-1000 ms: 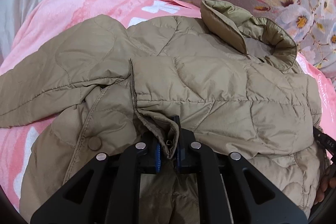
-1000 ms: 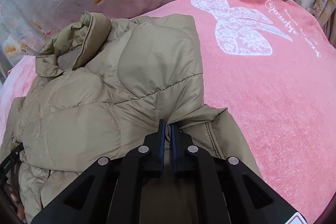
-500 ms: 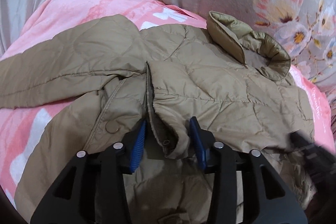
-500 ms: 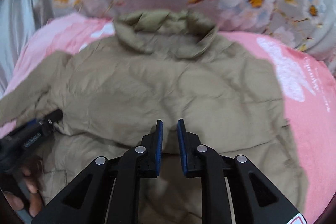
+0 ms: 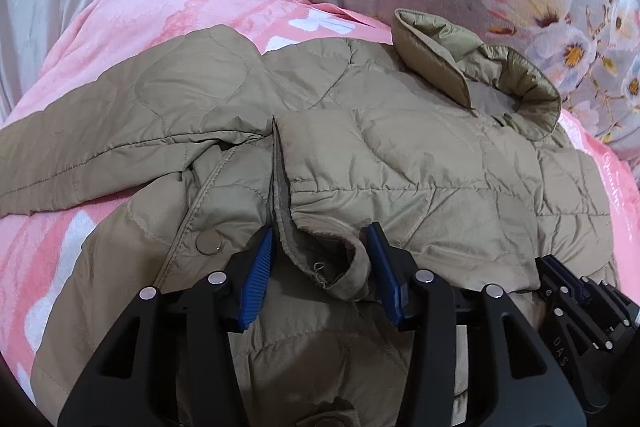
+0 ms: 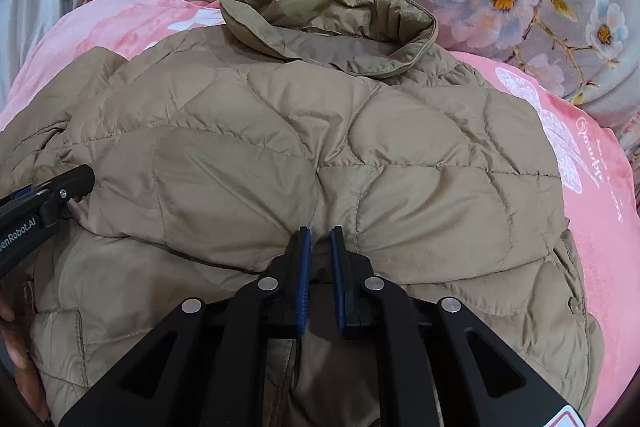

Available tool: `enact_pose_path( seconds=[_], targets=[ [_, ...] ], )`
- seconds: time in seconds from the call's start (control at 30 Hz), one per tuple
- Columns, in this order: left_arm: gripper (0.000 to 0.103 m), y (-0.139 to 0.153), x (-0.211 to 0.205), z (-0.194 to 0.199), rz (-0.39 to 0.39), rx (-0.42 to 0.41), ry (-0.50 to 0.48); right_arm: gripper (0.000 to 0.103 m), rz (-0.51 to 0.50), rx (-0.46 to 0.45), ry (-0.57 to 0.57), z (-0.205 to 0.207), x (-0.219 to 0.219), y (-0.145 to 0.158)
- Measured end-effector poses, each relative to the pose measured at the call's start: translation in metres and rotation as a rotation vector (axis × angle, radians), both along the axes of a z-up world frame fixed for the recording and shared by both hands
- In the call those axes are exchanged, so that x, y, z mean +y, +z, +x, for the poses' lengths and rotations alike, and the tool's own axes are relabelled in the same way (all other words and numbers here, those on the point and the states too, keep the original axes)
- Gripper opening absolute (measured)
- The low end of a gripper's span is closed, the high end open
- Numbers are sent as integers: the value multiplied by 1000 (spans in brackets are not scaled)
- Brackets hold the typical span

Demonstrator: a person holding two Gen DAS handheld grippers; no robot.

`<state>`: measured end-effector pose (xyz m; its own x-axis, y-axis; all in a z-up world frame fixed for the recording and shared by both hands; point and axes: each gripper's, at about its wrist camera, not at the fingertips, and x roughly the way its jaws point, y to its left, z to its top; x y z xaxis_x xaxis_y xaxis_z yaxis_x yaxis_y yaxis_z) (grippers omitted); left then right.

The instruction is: Fold large clothes

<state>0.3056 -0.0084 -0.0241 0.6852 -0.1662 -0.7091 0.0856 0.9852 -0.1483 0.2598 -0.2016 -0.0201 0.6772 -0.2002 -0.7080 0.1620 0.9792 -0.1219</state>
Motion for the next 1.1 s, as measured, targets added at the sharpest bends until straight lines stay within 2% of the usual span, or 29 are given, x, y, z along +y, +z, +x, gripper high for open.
enact_pose_path(
  seconds=[0.17, 0.23, 0.3, 0.4, 0.43, 0.5, 0.57, 0.6, 0.7, 0.77, 0.83, 0.87, 0.93, 0.97, 1.07, 1.1],
  targets=[
    [48, -1, -8, 1, 60, 4, 1, 9, 4, 0, -1, 0, 0, 0],
    [48, -1, -7, 1, 57, 5, 1, 9, 5, 0, -2, 1, 0, -1],
    [50, 0, -1, 0, 14, 1, -3, 9, 18, -2, -2, 1, -2, -1],
    [53, 8, 24, -9, -123, -25, 17, 9, 50, -5, -2, 0, -6, -1],
    [54, 13, 41, -16, -193, -26, 28, 9, 51, -5, -3, 0, -7, -1],
    [71, 22, 80, -35, -298, -36, 78, 9, 52, -5, -3, 0, -7, -1],
    [81, 28, 120, -52, -359, -44, 145, 9, 53, -6, -3, 0, -7, 0],
    [81, 30, 145, -59, -385, -37, 186, 9, 55, -8, -3, 0, -7, 0],
    [81, 31, 208, -71, -402, -24, 294, 11, 61, -11, -5, -1, -8, 1],
    [81, 30, 262, -78, -370, -33, 426, 13, 53, -18, -14, -3, -8, 4],
    [81, 27, 304, -79, -328, -22, 541, 24, 28, -40, -46, -13, -6, 11],
    [81, 25, 322, -80, -326, -19, 580, 26, 20, -61, -54, -22, -4, 16],
    [81, 16, 356, -76, -324, 8, 655, 40, 45, -108, -28, -44, 2, 27],
    [81, 10, 369, -72, -335, 29, 675, 46, 67, -124, -7, -55, 6, 31],
    [79, -9, 398, -60, -426, 87, 704, 47, 122, -136, 56, -83, 22, 37],
    [78, -12, 400, -57, -448, 83, 705, 48, 138, -138, 76, -92, 28, 37]
  ],
)
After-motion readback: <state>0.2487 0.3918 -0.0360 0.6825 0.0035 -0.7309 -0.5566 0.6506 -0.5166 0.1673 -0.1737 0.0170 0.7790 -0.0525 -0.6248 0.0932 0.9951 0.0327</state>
